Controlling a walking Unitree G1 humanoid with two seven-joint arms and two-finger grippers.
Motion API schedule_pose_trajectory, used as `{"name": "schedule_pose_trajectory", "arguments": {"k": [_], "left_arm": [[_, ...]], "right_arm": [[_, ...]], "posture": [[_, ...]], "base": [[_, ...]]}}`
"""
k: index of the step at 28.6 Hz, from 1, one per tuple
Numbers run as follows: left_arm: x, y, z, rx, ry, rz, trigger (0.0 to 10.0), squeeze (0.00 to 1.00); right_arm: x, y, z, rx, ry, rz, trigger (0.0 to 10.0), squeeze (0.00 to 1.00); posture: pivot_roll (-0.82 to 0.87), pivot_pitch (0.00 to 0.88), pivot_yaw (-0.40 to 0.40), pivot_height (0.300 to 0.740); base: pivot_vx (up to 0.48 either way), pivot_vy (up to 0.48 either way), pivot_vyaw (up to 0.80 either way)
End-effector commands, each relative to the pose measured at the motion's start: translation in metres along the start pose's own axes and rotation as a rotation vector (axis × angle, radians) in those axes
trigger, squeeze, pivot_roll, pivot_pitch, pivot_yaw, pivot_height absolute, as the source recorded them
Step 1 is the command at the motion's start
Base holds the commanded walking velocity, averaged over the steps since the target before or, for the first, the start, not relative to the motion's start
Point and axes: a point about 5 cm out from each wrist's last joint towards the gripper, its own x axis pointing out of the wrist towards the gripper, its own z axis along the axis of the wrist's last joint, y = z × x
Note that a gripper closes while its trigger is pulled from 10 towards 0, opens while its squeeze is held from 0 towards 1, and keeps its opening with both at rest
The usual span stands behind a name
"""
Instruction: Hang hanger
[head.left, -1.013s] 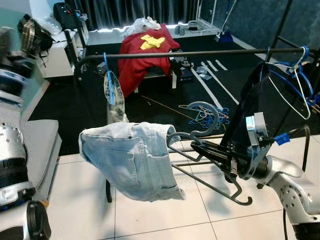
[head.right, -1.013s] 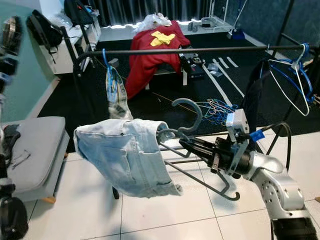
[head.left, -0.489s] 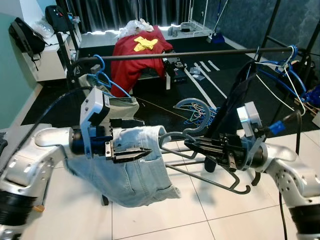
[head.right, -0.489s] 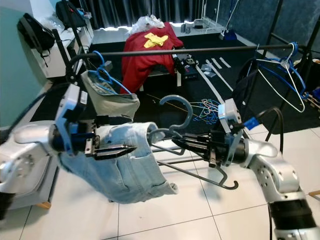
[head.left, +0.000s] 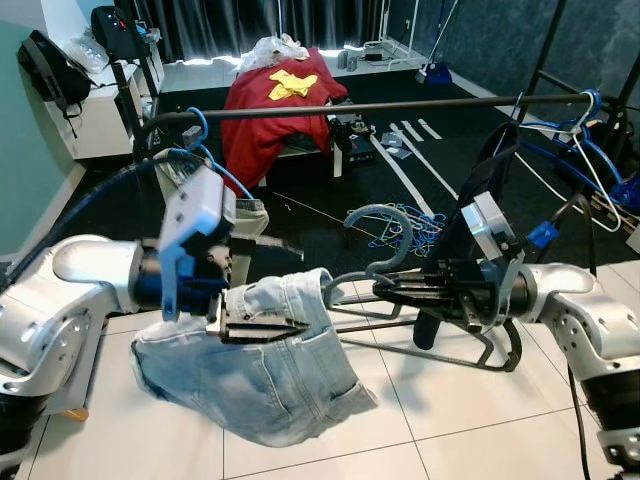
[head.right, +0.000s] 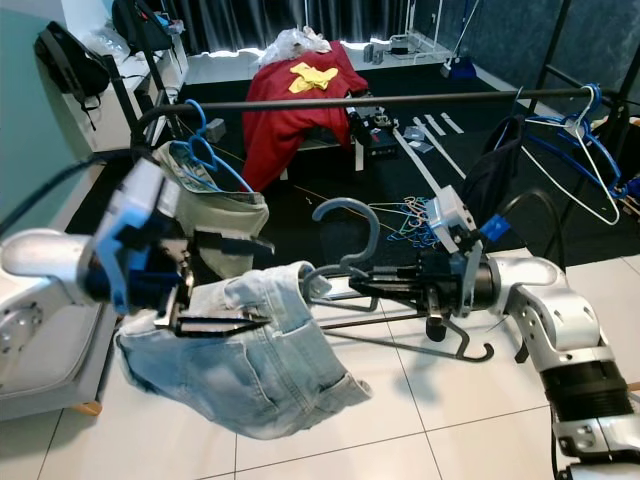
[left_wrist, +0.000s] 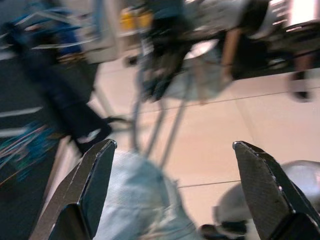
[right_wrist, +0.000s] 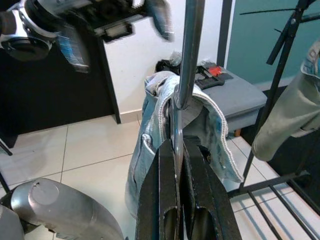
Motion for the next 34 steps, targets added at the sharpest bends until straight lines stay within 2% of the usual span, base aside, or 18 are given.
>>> {"name": "schedule_pose_trajectory", "arguments": {"k": [1, 3, 5, 8, 11, 13, 17, 20, 25, 28, 34], "left_arm": [[0.007, -0.002, -0.014, -0.029, 0.048, 0.059, 10.0, 0.0], [0.009, -0.002, -0.017, -0.028, 0.061, 0.072, 10.0, 0.0], [0.013, 0.003, -0.028, -0.029, 0.113, 0.171, 10.0, 0.0], [0.016, 0.01, -0.032, -0.084, 0.085, 0.287, 10.0, 0.0], [0.017, 0.004, -0.033, -0.109, 0.069, 0.262, 10.0, 0.0], [0.017, 0.004, -0.033, -0.109, 0.069, 0.262, 10.0, 0.0], [0.016, -0.007, -0.036, -0.1, 0.092, 0.198, 10.0, 0.0], [0.01, -0.009, -0.035, -0.097, 0.087, 0.184, 10.0, 0.0], [0.001, 0.0, -0.03, -0.037, 0.083, 0.27, 10.0, 0.0], [-0.006, 0.005, -0.028, 0.039, 0.075, 0.347, 10.0, 0.0], [-0.011, 0.002, -0.026, 0.057, 0.052, 0.372, 10.0, 0.0]], "right_arm": [[0.002, 0.0, 0.011, -0.023, -0.058, 0.022, 10.0, 0.0], [0.002, 0.0, 0.011, -0.022, -0.059, 0.027, 10.0, 0.0], [0.004, 0.001, 0.013, -0.014, -0.083, 0.043, 10.0, 0.0], [0.005, 0.002, 0.015, -0.012, -0.097, 0.054, 10.0, 0.0], [0.005, 0.002, 0.016, -0.011, -0.104, 0.056, 10.0, 0.0], [0.005, 0.002, 0.016, -0.011, -0.104, 0.056, 10.0, 0.0], [0.005, 0.001, 0.015, -0.011, -0.106, 0.056, 10.0, 0.0], [0.004, 0.0, 0.014, -0.01, -0.104, 0.054, 10.0, 0.0], [0.001, -0.001, 0.014, -0.011, -0.103, 0.046, 10.0, 0.0], [0.0, -0.001, 0.014, -0.014, -0.107, 0.034, 10.0, 0.0], [0.0, -0.001, 0.012, -0.011, -0.11, 0.029, 10.0, 0.0]], "posture": [[-0.03, 0.046, 0.022, 0.74], [-0.03, 0.046, 0.022, 0.74], [-0.03, 0.046, 0.023, 0.74], [-0.03, 0.049, 0.027, 0.74], [-0.03, 0.05, 0.024, 0.74], [-0.03, 0.05, 0.024, 0.74], [-0.03, 0.051, 0.02, 0.74], [-0.03, 0.053, 0.019, 0.74], [-0.03, 0.053, 0.019, 0.74], [-0.03, 0.057, 0.022, 0.74], [-0.03, 0.059, 0.022, 0.74]], "base": [[0.0, 0.0, 0.0], [0.0, 0.0, 0.0], [0.0, 0.0, 0.0], [0.0, 0.0, 0.0], [0.0, 0.0, 0.0], [0.0, 0.0, 0.0], [0.0, 0.0, 0.0], [0.0, 0.0, 0.0], [0.0, 0.0, 0.0], [0.0, 0.0, 0.0], [0.0, 0.0, 0.0]]}}
